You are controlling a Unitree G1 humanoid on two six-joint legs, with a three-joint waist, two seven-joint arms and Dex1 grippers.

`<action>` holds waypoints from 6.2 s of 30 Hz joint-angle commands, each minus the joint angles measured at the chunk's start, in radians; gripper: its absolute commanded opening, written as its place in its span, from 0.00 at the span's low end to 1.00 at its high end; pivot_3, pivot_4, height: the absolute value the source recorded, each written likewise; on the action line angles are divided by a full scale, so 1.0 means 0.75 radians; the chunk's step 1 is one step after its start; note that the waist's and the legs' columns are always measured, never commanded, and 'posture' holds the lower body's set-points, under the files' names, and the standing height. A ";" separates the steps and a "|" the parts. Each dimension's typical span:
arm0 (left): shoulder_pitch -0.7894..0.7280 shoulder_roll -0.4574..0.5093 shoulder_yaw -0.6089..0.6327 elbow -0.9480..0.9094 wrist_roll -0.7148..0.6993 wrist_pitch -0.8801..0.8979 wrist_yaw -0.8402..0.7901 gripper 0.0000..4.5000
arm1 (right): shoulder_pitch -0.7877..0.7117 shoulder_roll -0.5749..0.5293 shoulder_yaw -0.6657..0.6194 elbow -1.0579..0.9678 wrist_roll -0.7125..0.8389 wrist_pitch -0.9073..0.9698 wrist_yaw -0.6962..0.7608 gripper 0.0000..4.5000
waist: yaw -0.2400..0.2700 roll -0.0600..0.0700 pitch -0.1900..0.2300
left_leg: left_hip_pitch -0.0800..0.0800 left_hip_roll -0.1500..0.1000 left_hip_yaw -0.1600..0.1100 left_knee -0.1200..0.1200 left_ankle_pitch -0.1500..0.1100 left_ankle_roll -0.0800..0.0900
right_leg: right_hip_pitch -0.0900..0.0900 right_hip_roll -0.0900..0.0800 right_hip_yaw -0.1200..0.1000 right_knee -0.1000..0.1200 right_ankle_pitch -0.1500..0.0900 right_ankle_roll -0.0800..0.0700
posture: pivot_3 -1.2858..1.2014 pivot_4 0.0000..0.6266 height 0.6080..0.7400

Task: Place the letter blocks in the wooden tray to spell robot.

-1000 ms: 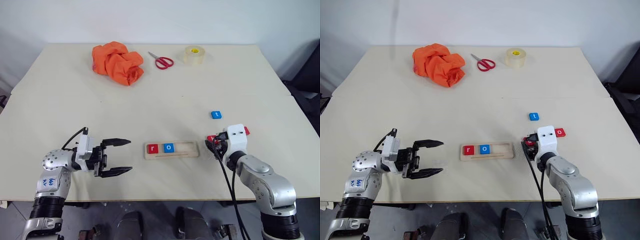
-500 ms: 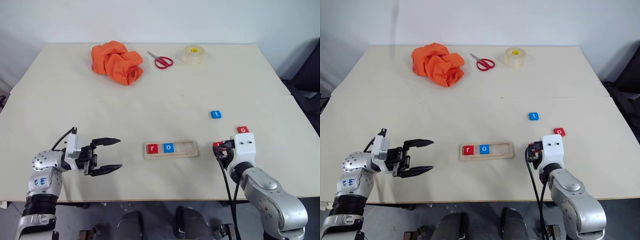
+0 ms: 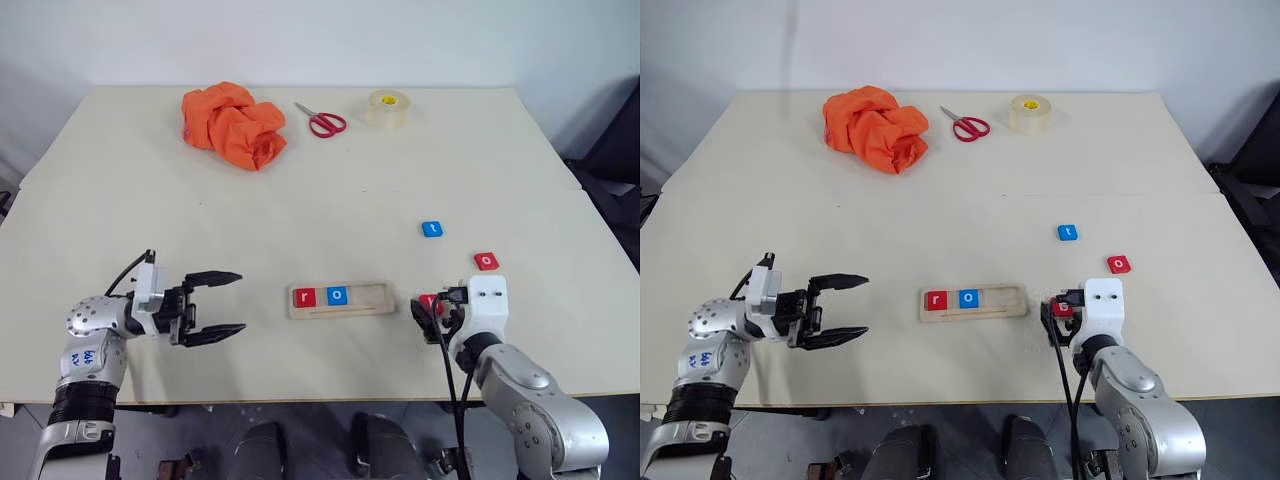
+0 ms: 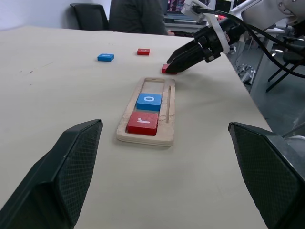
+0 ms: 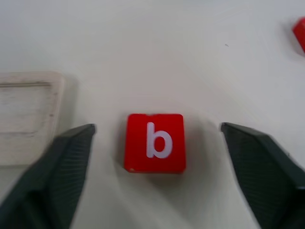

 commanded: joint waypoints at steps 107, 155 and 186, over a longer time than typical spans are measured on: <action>0.150 -0.028 0.058 -0.206 -0.045 -0.045 0.063 1.00 | -1.171 -0.437 0.930 1.050 -0.590 -0.729 1.629 0.32 | -0.032 -0.001 0.001 | 0.000 0.019 0.015 0.018 -0.008 -0.008 | -0.006 0.016 0.010 0.007 0.001 -0.003 | 0.52 0.24 1.00; 0.210 -0.059 0.059 -0.267 -0.041 -0.040 0.110 1.00 | -1.093 -0.374 0.801 1.106 -0.481 -0.873 1.504 0.01 | -0.032 -0.001 0.001 | 0.000 0.020 0.017 0.018 -0.009 -0.008 | -0.006 0.017 0.011 0.007 0.001 -0.003 | 0.52 0.24 1.00; 0.153 -0.071 0.036 -0.218 -0.035 -0.038 0.104 1.00 | -0.933 -0.537 0.724 0.947 -0.444 -0.822 1.520 0.01 | -0.036 -0.001 0.001 | 0.001 0.020 0.018 0.018 -0.010 -0.008 | -0.006 0.018 0.012 0.006 0.001 -0.003 | 0.52 0.24 1.00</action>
